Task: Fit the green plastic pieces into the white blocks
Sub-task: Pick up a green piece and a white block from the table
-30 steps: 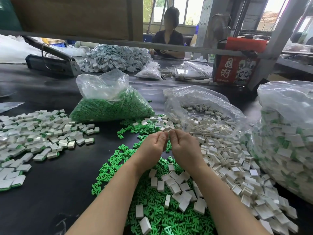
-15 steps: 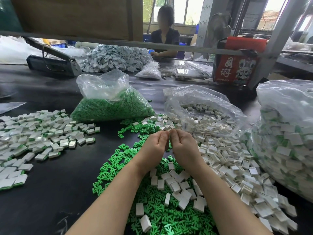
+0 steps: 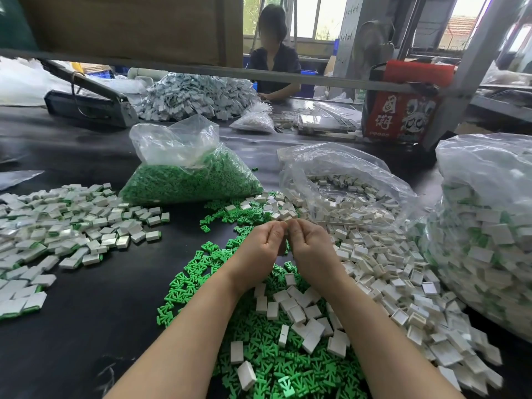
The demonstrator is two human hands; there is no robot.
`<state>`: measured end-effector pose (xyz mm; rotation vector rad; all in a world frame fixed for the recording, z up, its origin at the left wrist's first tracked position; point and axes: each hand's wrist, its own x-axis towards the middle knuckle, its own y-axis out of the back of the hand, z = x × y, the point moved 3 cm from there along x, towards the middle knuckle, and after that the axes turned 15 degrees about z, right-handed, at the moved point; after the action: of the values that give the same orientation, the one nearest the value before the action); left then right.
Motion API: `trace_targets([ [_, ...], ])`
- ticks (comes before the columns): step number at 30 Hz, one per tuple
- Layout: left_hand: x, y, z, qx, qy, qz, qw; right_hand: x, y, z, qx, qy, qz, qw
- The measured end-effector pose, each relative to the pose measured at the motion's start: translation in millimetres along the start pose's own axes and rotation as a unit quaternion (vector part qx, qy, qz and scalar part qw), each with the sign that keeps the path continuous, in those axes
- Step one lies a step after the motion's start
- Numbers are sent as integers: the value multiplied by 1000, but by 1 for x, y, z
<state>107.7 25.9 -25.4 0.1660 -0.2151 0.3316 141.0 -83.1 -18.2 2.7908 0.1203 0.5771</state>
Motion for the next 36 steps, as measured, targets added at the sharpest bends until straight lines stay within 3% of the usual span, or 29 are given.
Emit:
trace_targets([
  [6, 1, -1, -3, -25, 12, -11, 1000, 0, 1, 0, -21, 7, -6, 1000],
  [11, 2, 1, 1, -123, 36, -23, 992, 3, -2, -4, 143, -77, -4, 987],
  [15, 3, 1, 4, -152, 18, -22, 988, 5, 2, 1, 175, -137, 28, 975],
  [21, 6, 7, 4, -190, 13, 4, 982, 3, 1, 0, 222, -212, -64, 950],
  [24, 5, 8, 4, -166, 13, 16, 986, 3, -2, 1, 255, -206, -106, 939],
  [32, 6, 13, 16, -71, -63, 95, 991, 5, 0, 8, 285, -207, -100, 931],
  [36, 5, 13, 19, -78, -49, 114, 989, 4, -2, 9, 273, -198, -113, 935],
])
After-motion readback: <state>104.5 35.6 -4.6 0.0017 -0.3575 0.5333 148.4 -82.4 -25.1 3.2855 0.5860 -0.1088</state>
